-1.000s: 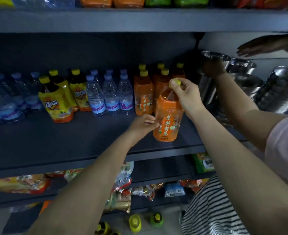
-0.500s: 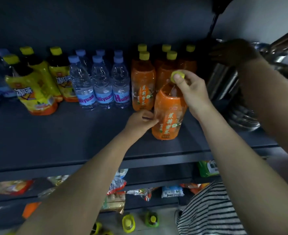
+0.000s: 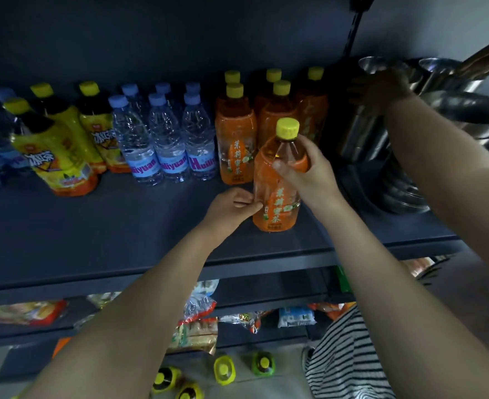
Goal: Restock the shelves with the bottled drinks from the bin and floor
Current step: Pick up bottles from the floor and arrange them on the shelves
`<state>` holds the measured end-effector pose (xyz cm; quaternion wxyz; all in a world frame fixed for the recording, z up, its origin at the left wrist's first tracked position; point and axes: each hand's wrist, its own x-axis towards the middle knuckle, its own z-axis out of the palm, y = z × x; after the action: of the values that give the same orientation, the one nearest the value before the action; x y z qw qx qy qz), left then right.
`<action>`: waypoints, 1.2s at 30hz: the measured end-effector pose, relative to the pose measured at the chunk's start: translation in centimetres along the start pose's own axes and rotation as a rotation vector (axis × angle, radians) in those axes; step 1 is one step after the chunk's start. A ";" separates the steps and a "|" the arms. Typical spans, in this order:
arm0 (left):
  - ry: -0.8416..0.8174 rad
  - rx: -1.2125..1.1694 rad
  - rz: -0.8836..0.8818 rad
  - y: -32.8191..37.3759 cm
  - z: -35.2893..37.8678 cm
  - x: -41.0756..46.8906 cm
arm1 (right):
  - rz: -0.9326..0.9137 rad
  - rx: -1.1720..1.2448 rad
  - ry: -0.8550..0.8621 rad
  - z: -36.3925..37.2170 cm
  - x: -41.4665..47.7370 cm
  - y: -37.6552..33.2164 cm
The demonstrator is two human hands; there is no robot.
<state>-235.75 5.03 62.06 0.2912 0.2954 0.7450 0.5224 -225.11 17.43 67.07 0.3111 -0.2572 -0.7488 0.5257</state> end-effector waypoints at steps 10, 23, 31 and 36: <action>0.024 0.034 0.002 0.6 0.4 0.2 | 0.026 -0.067 0.049 -0.2 -1.0 1.3; 0.049 0.018 -0.007 2.1 5.5 3.7 | 0.004 -0.108 0.112 -4.4 2.1 3.3; 0.054 -0.111 -0.078 2.8 8.8 7.9 | 0.004 -0.168 0.084 -7.6 5.4 5.0; 0.084 -0.160 -0.088 3.2 10.1 10.1 | 0.009 -0.188 0.079 -8.5 7.6 6.0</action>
<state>-234.43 19.59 60.96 0.3051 0.2163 0.7246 0.5789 -223.63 30.06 65.01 0.3125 -0.3091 -0.7809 0.4438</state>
